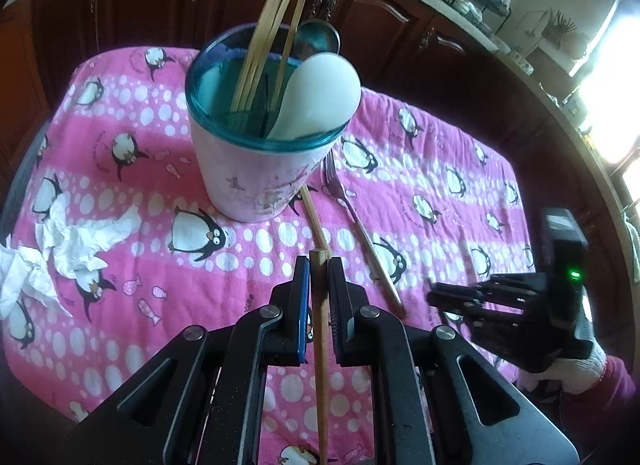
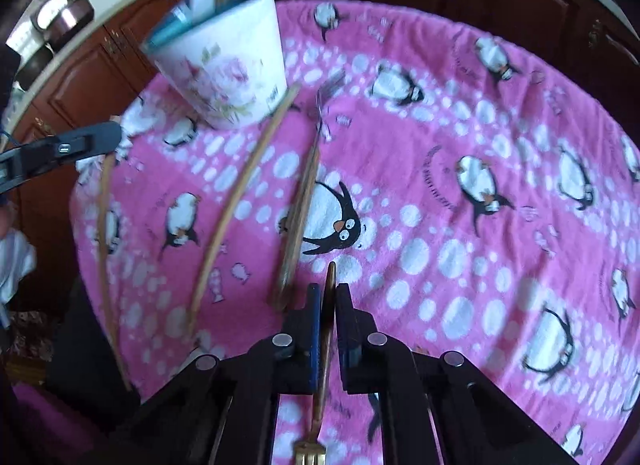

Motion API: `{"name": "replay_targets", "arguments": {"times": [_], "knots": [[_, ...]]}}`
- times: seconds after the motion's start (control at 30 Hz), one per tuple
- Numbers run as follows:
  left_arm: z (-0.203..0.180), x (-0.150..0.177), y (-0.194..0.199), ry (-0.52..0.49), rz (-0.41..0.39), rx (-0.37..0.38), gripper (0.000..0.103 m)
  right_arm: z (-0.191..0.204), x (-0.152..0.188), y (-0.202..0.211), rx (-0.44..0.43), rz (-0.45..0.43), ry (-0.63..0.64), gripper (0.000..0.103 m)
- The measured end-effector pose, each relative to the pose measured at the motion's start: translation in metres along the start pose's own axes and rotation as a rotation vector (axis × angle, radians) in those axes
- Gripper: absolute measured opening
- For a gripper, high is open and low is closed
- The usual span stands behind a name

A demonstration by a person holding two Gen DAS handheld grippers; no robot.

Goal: Organize utensils
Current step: 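Lift the chopstick and fork with both tools toward the utensil holder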

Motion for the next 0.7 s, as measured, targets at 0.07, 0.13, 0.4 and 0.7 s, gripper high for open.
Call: {"name": "replay_targets", "arguments": {"times": [0.07,0.13,0.4,0.7], "knots": [[-0.002,-0.001,0.002,0.001,-0.008,0.003,0.008,0.001,0.002,0.019,0.003,-0.043,-0.015,0.006],[-0.005,-0.001,0.006,0.003,-0.015,0.013,0.008,0.001,0.004,0.036,-0.001,-0.082,-0.036,0.006],[-0.021,-0.006,0.029,-0.029,-0.046,0.048,0.008,0.003,0.015,0.078,0.006,-0.167,-0.074,0.006],[-0.042,-0.013,0.056,-0.059,-0.093,0.075,0.008,0.000,0.013,0.111,0.031,-0.253,-0.082,0.006]]}}
Point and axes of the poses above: each gripper's, at about its wrist camera, not at the fingertips, and y roughly against the way its jaws point, z to its left, x to its underside, the point moved 4 cm from there along -y, roughly the way its jaws point, and after that the axes turned 15 degrees about y, right-handed, at the moved point
